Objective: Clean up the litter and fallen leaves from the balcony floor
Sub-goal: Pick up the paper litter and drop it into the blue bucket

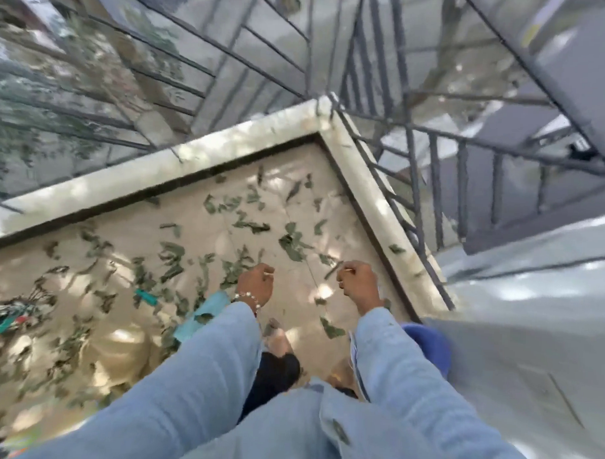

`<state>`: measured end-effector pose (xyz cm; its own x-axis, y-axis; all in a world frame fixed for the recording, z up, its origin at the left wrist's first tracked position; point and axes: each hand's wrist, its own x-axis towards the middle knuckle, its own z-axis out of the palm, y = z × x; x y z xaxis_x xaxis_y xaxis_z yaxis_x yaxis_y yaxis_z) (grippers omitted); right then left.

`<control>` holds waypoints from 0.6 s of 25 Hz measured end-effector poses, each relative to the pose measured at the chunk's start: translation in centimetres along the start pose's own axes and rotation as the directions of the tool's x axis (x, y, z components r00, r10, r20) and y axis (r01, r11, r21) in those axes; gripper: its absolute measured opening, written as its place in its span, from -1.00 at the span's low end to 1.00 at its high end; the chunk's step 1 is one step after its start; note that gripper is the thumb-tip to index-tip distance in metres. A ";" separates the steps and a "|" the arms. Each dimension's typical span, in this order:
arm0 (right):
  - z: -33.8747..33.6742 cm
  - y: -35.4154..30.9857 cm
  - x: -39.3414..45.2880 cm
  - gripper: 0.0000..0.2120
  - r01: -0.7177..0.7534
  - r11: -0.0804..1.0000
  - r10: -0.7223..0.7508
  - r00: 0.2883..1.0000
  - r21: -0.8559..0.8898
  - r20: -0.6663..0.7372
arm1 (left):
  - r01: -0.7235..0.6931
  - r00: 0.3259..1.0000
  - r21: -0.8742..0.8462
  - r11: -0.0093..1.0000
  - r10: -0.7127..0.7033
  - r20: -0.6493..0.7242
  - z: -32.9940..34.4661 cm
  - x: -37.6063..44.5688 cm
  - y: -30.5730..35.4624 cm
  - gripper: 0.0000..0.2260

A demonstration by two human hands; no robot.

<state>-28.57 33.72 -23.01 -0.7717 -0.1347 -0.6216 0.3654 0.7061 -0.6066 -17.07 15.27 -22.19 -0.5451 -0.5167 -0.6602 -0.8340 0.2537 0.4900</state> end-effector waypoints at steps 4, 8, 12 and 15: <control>6.9 -10.0 1.1 -0.80 0.310 0.886 -0.253 0.947 -0.344 0.199 | 0.045 0.967 0.013 0.999 -0.040 -0.251 -10.5 2.1 -4.4 -0.74; 13.6 -17.2 0.5 -0.73 0.563 0.674 -0.402 0.823 -0.478 0.403 | 0.156 0.896 -0.076 0.985 -0.174 -0.409 -16.3 2.9 -8.2 -0.71; 20.2 -23.8 1.2 -0.70 0.770 0.388 -0.497 0.637 -0.506 0.589 | 0.259 0.813 -0.189 0.947 -0.319 -0.486 -20.3 4.1 -11.1 -0.69; 24.5 -28.8 2.6 -0.64 0.864 0.174 -0.493 0.492 -0.472 0.718 | 0.324 0.766 -0.231 0.918 -0.397 -0.506 -23.1 5.9 -12.3 -0.69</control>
<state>-28.31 -3.97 -19.31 -0.1858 -0.9133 -0.3624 -0.8489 0.3350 -0.4089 -8.05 -9.86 -18.97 -0.0426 -0.9101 -0.4122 -0.9220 -0.1231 0.3671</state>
